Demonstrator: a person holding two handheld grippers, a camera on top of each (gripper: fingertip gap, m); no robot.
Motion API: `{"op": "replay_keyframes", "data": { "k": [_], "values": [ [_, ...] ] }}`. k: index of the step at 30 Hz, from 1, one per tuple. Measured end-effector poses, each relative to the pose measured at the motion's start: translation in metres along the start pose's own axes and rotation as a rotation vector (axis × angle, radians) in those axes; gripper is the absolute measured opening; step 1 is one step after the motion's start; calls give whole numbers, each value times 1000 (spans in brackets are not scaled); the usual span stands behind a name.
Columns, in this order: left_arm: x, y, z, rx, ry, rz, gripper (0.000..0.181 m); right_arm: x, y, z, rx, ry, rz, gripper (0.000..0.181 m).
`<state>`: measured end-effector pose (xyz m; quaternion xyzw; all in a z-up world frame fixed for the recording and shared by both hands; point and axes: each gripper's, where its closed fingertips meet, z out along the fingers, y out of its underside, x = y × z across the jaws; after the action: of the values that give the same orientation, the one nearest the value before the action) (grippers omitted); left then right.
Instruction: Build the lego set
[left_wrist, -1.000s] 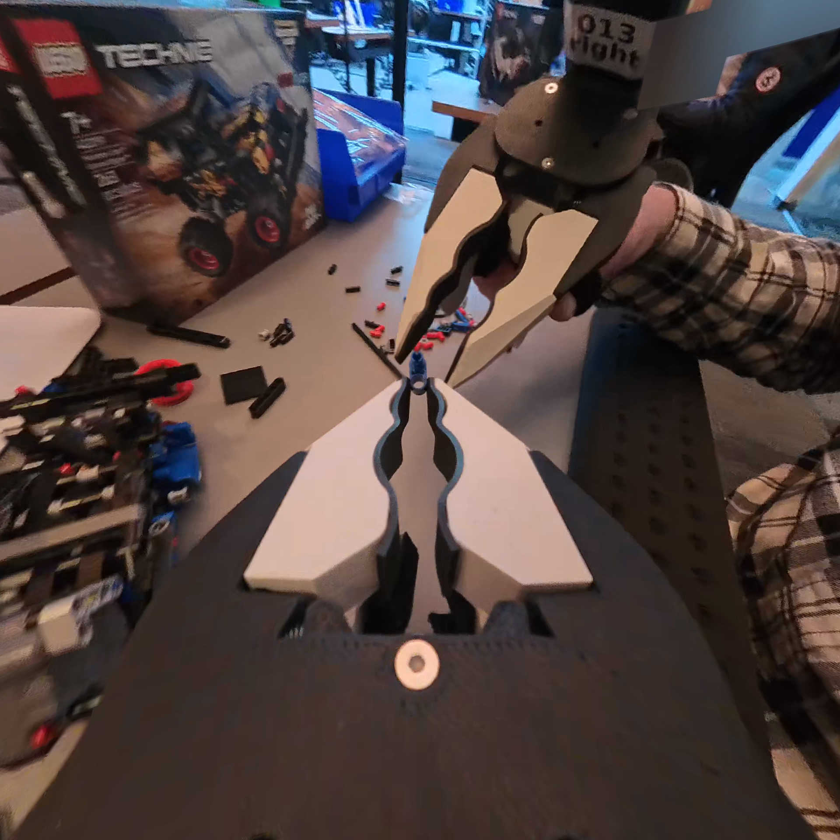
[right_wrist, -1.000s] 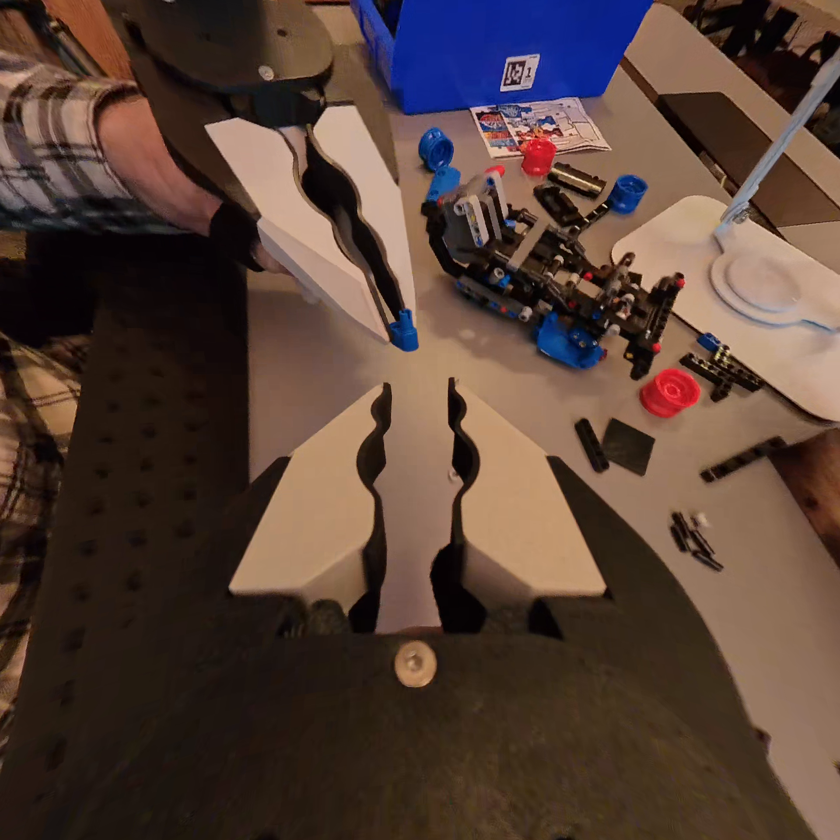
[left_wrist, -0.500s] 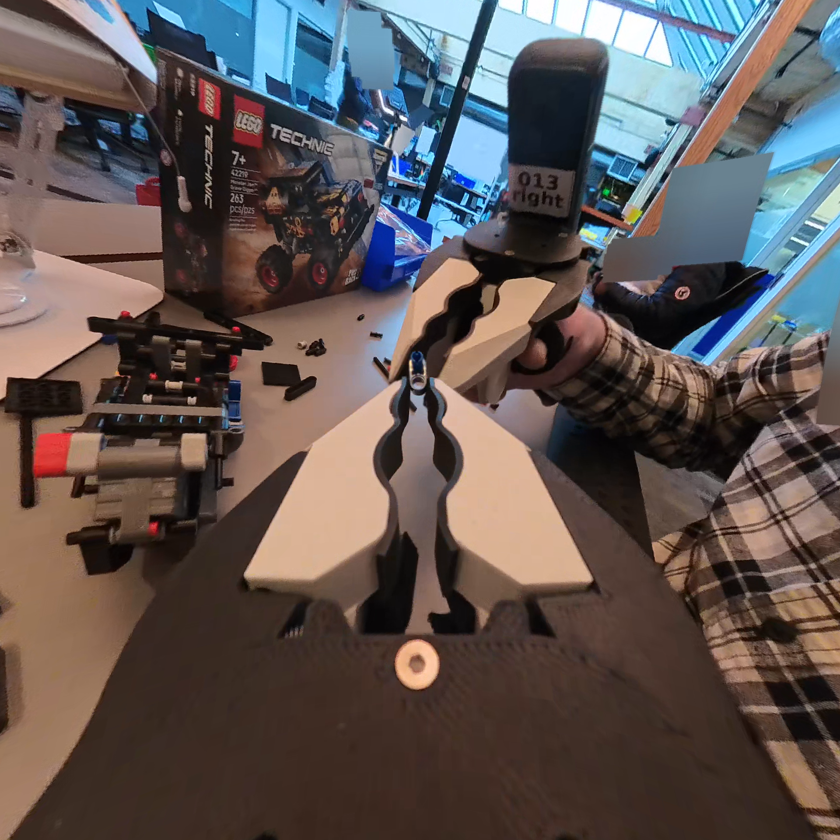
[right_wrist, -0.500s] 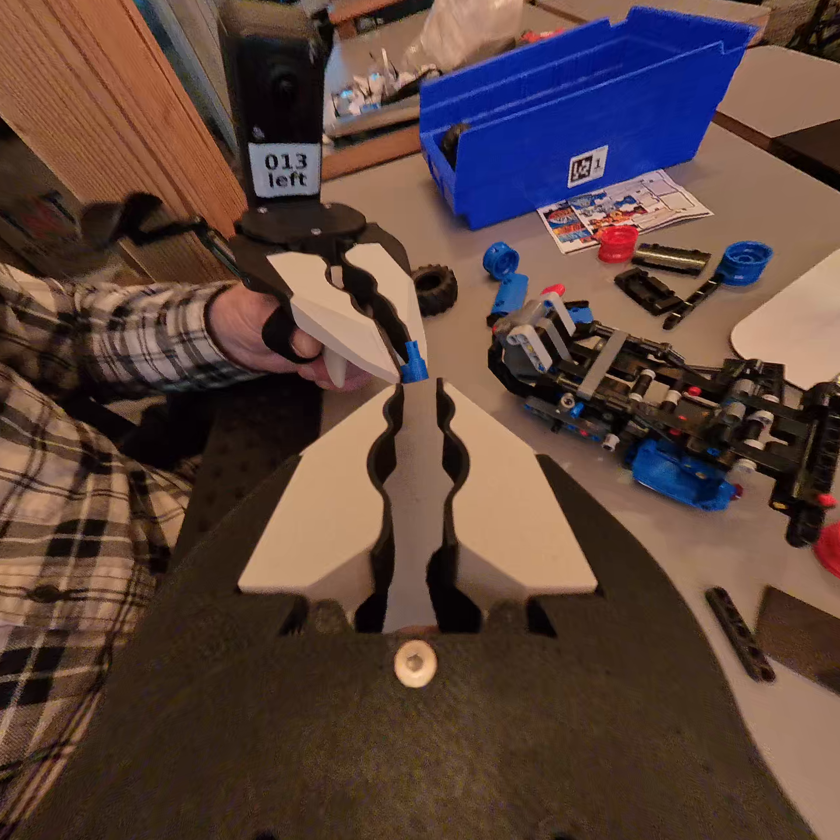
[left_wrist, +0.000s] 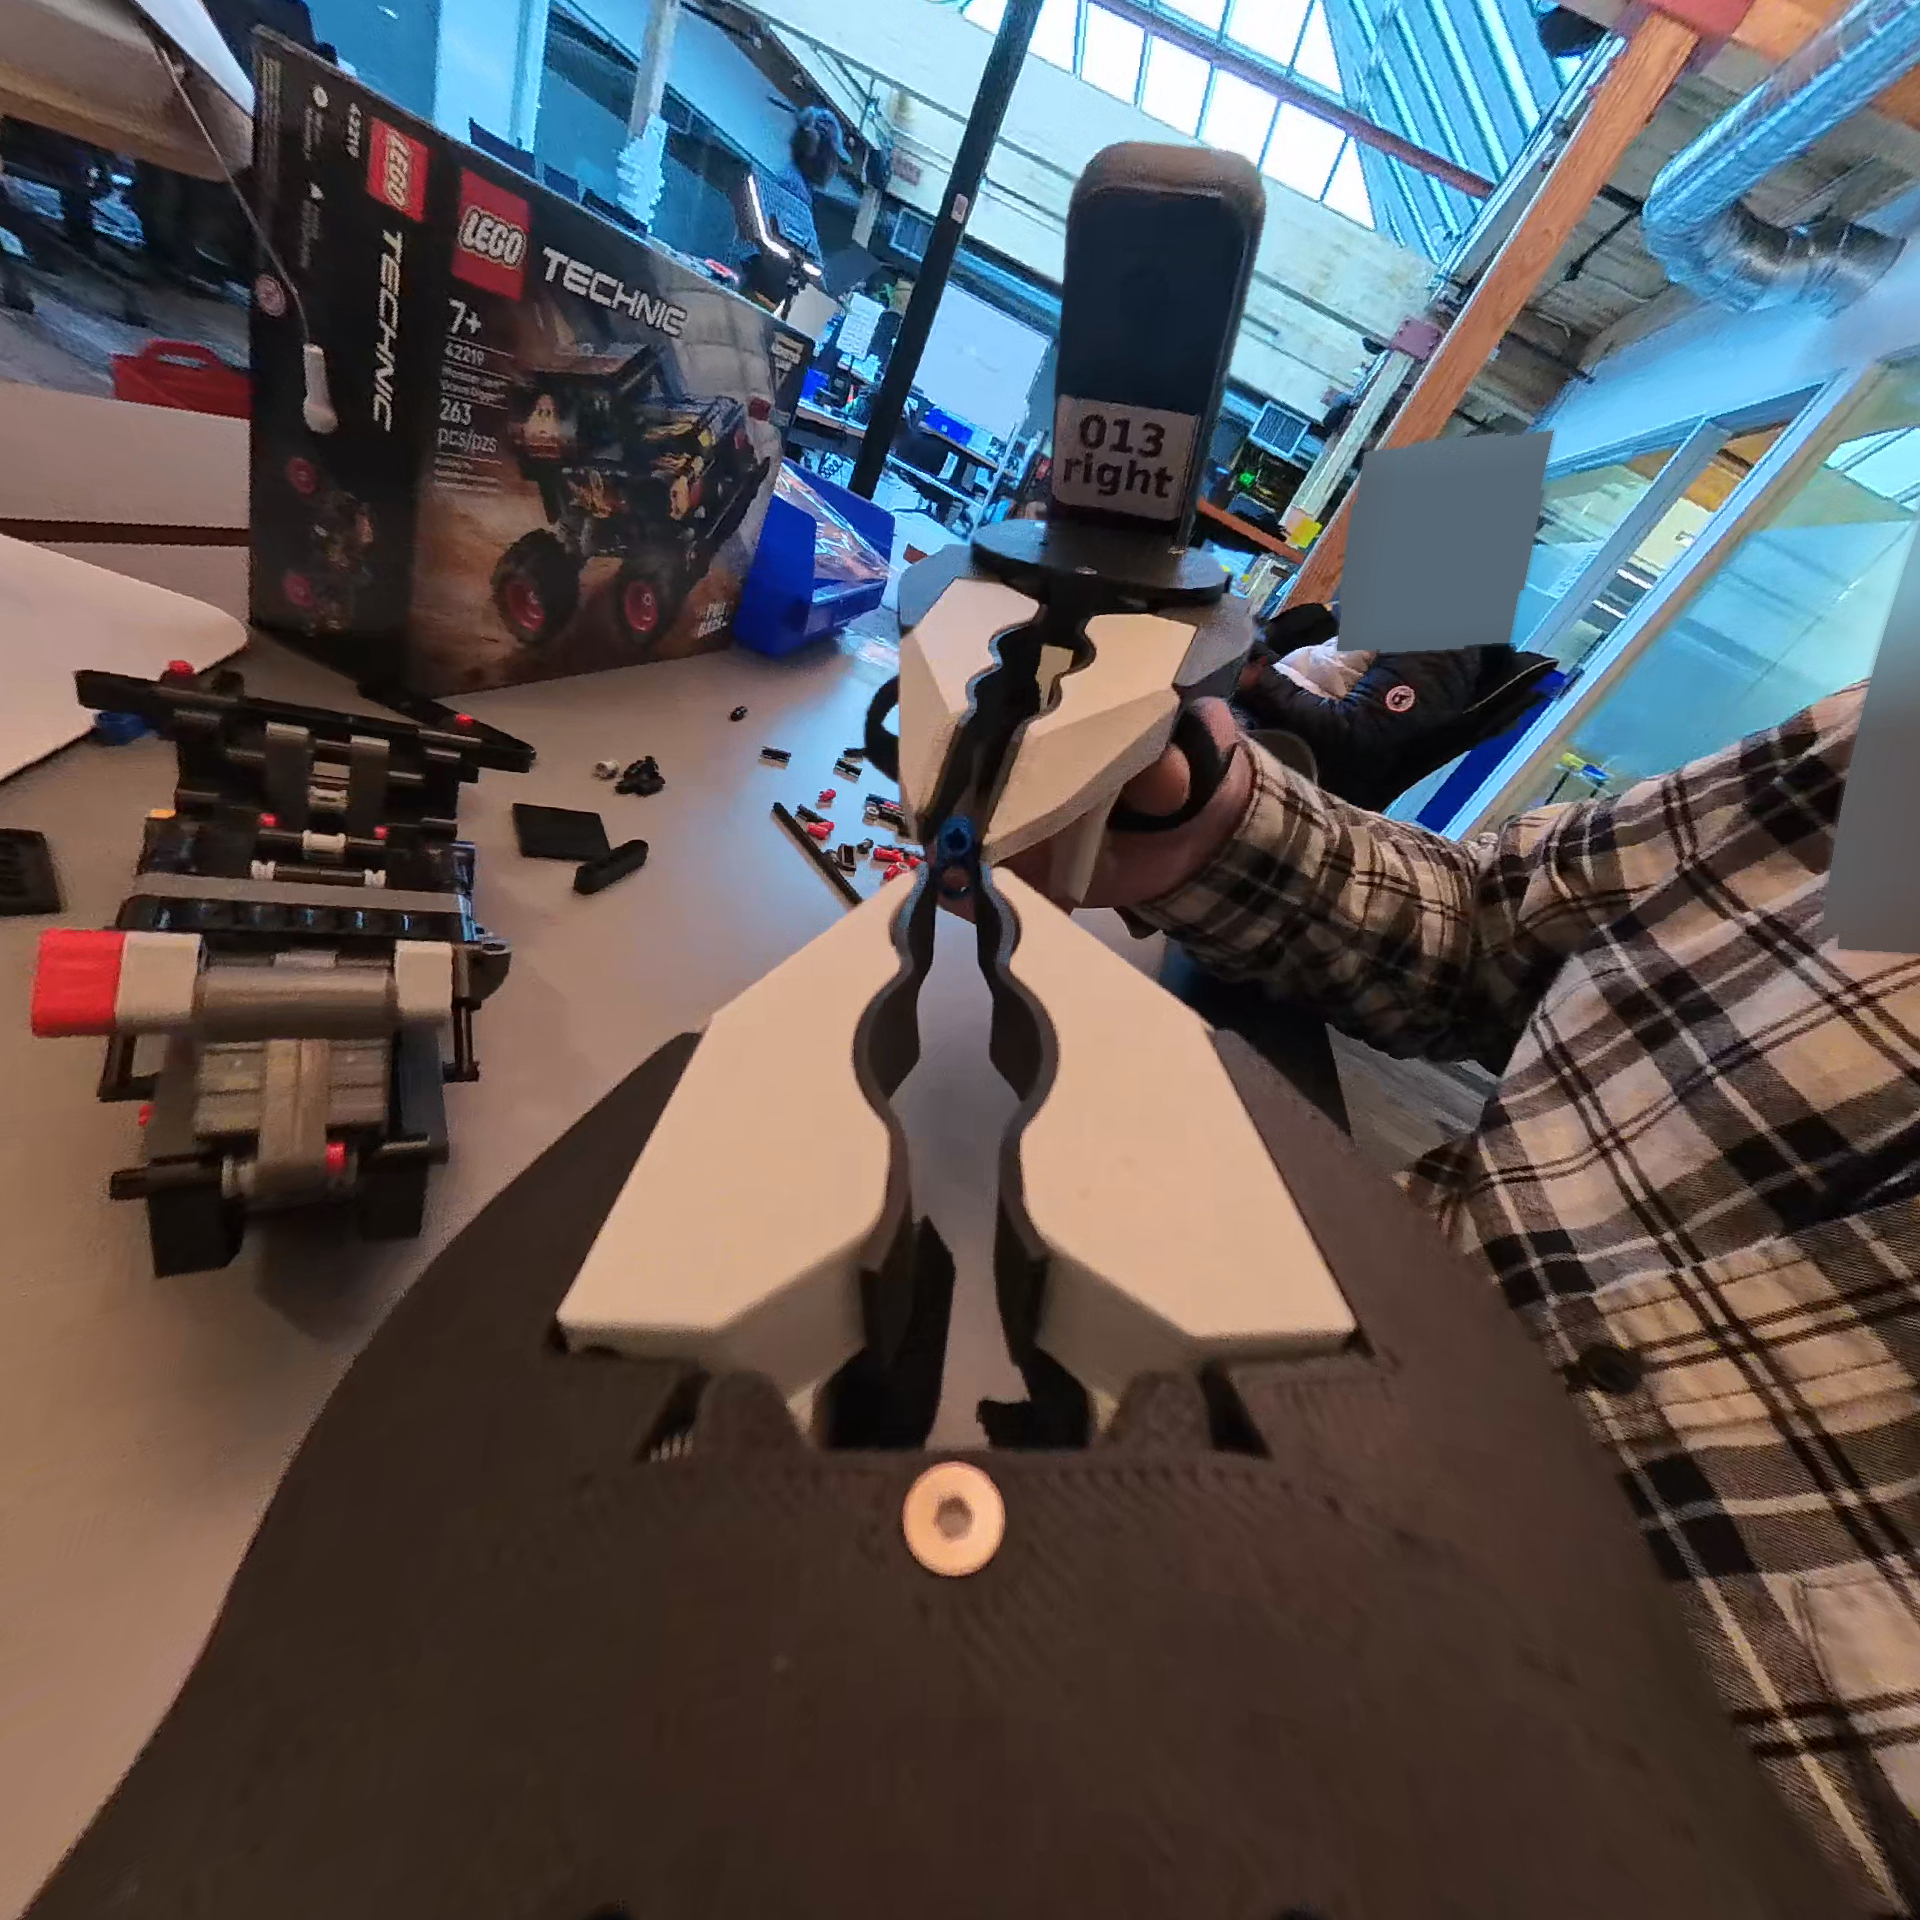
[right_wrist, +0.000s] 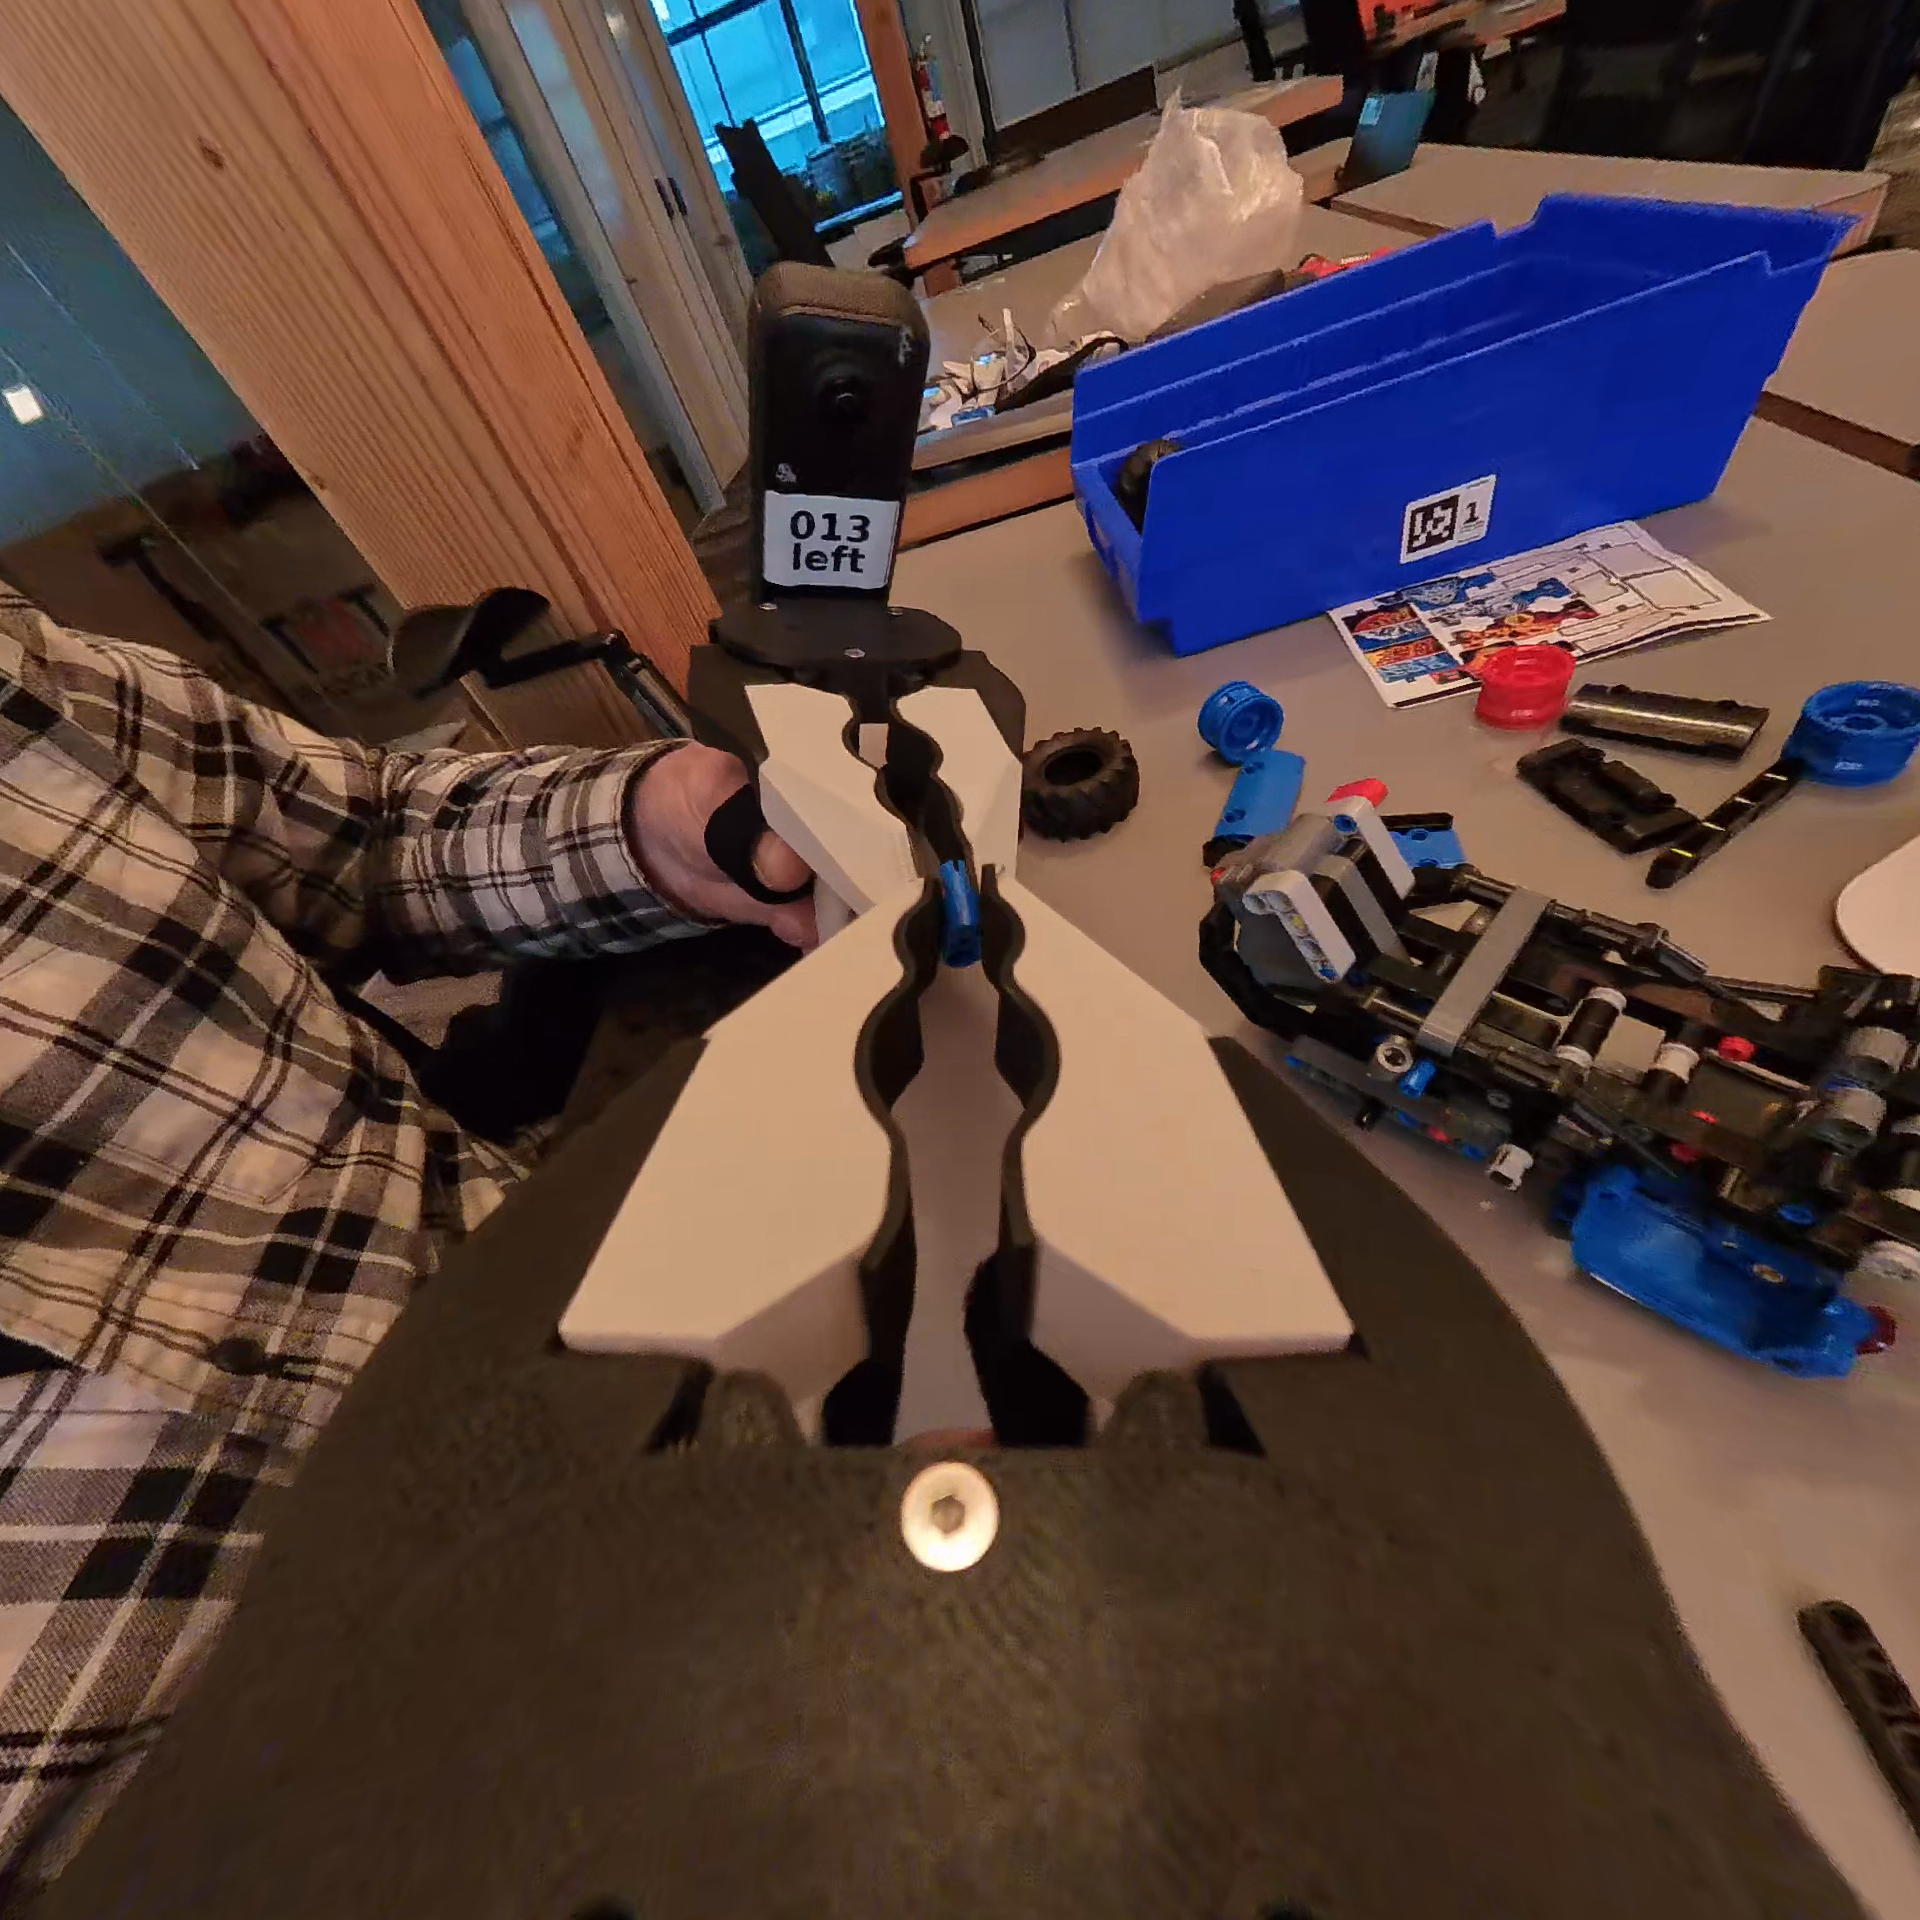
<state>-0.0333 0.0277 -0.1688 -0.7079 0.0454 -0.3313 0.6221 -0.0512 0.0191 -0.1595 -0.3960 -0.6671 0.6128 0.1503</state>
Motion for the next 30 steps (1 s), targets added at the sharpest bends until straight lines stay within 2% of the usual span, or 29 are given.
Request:
{"op": "replay_keyframes", "data": {
  "k": [7, 12, 30],
  "values": [
    [-6, -9, -5, 10, -40, 63, 5, 5, -10, 4, 72, 3, 67, 6],
    [-4, -17, -7, 81, 13, -18, 5, 5, -16, 5, 114, -9, 89, 7],
    [-1, -25, 2, 149, 33, -29, 5, 10, -22, -5, 172, 8, 100, 16]
  ]
}}
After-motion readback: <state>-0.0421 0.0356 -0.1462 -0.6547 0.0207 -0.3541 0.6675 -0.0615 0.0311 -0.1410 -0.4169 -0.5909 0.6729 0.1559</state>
